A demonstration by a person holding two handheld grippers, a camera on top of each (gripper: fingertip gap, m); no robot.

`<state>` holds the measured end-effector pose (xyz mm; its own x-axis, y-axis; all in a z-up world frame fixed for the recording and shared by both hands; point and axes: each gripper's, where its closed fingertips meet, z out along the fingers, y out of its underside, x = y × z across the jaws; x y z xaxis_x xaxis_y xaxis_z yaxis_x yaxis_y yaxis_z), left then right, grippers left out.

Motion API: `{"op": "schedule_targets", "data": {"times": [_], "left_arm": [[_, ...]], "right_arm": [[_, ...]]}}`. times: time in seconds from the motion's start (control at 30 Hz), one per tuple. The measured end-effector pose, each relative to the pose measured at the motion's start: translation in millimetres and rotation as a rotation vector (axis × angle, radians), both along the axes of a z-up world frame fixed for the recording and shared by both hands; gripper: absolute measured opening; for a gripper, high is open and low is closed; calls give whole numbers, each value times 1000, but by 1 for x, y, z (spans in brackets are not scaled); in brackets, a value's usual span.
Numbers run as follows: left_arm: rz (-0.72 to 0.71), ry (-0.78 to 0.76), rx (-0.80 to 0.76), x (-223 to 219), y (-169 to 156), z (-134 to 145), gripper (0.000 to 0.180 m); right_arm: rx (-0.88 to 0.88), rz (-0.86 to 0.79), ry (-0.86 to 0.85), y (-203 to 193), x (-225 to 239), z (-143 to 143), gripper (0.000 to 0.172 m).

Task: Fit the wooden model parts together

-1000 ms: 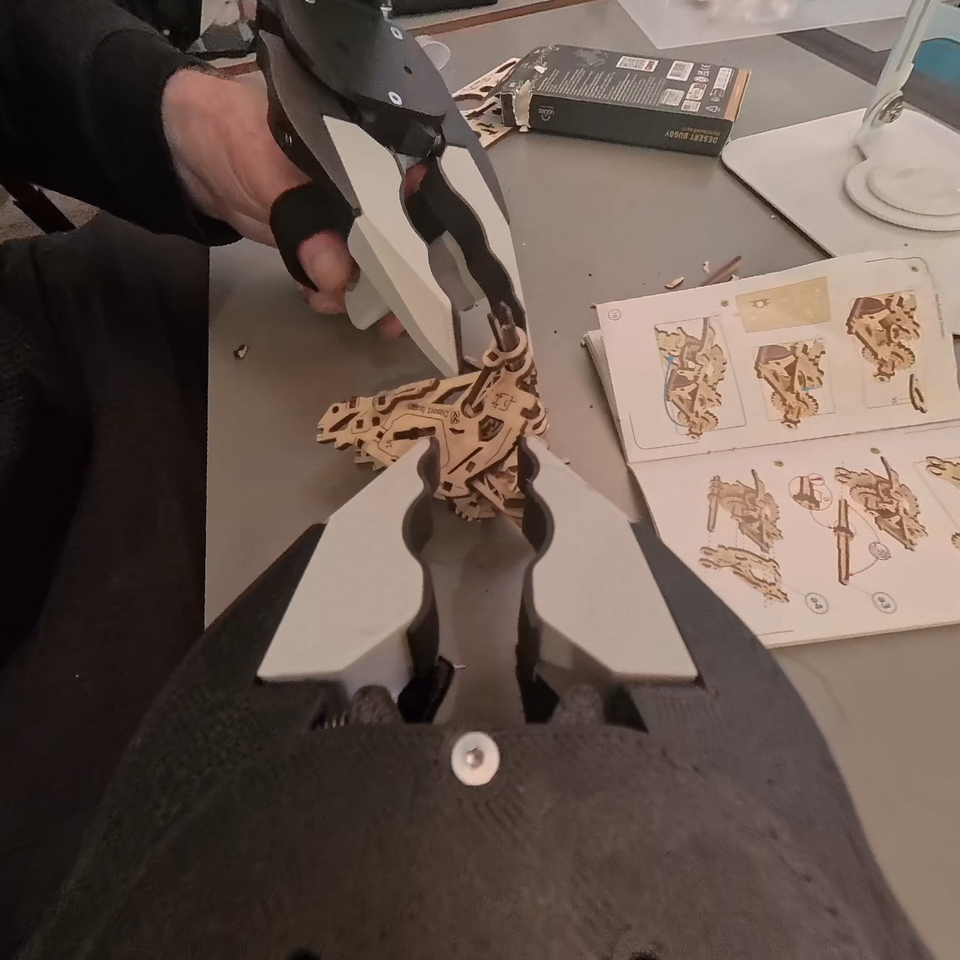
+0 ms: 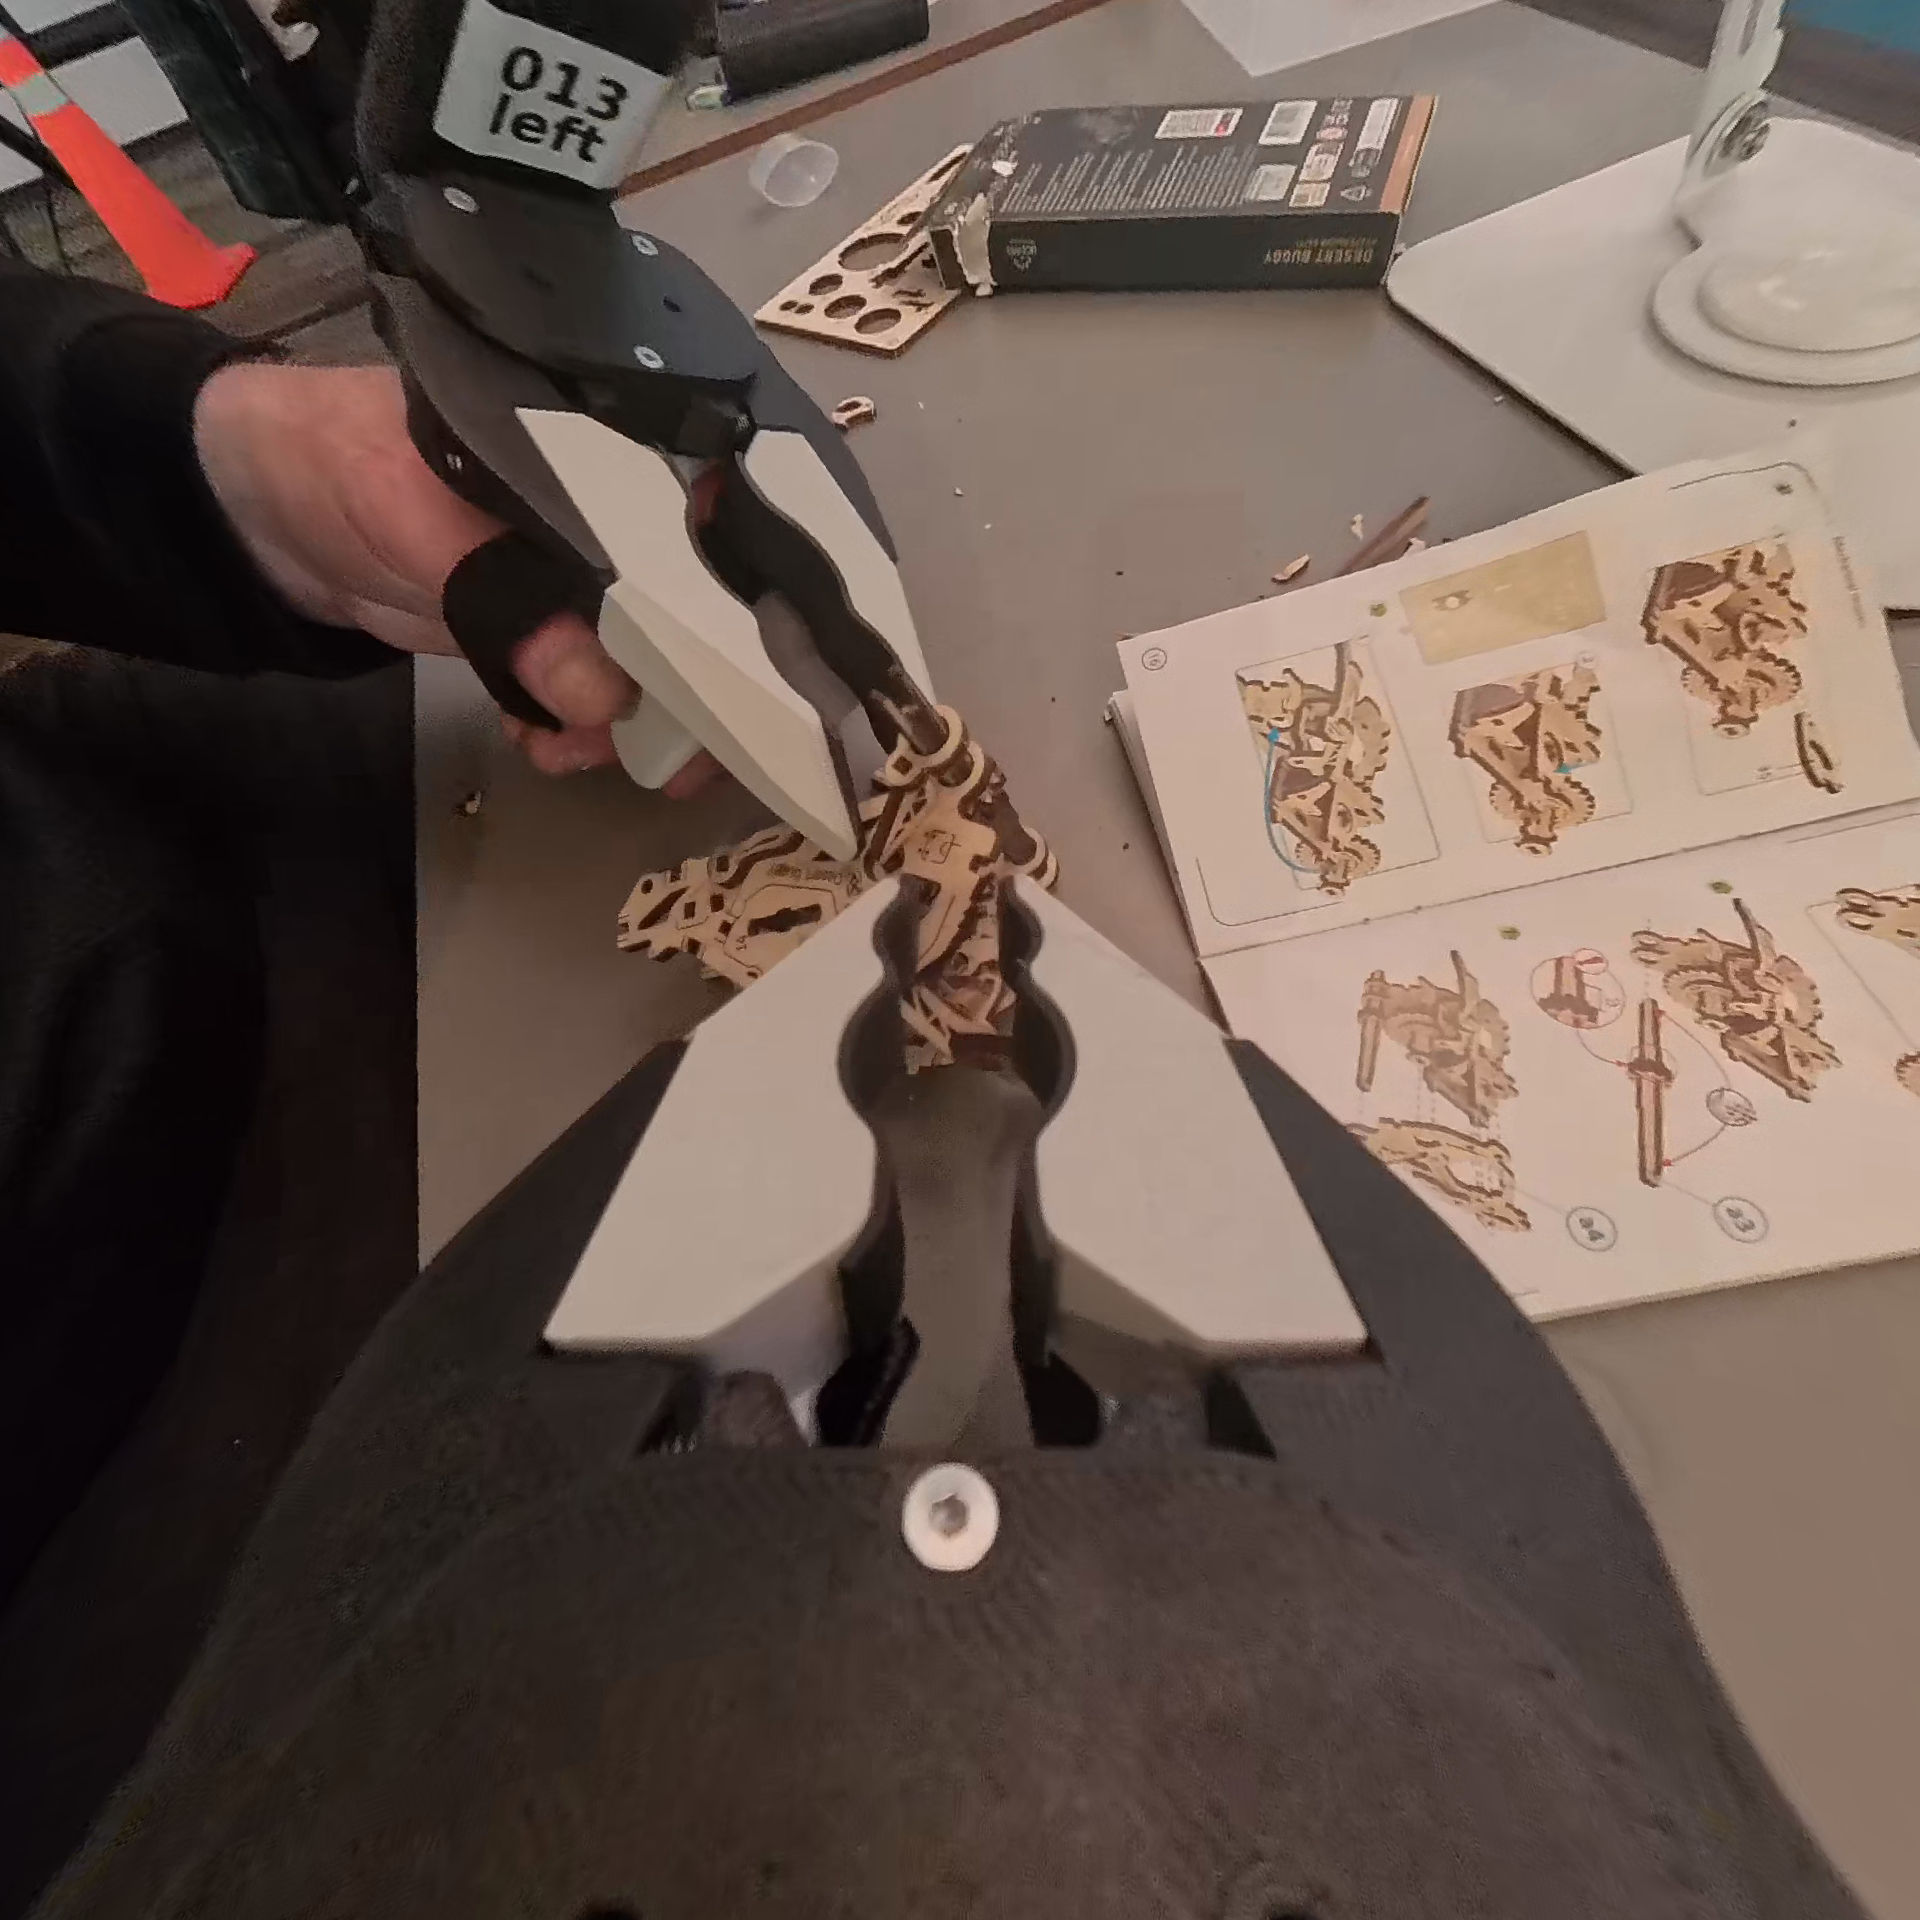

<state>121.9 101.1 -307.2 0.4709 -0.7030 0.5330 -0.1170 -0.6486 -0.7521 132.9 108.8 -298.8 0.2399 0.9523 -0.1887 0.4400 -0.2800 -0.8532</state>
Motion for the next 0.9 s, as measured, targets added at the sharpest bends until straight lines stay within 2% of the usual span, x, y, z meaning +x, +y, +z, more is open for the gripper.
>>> {"op": "schedule_targets", "data": {"times": [0.17, 0.73, 0.9], "left_arm": [[56, -47, -27, -1, 1, 0, 24], [84, -71, -57, 0, 4, -1, 22], [87, -80, -64, -1, 5, -1, 22]], "right_arm": [[-31, -4, -11, 1, -2, -2, 6], [-115, -59, -184, 3, -3, -5, 6], [-143, -62, -184, 4, -3, -5, 6]]}}
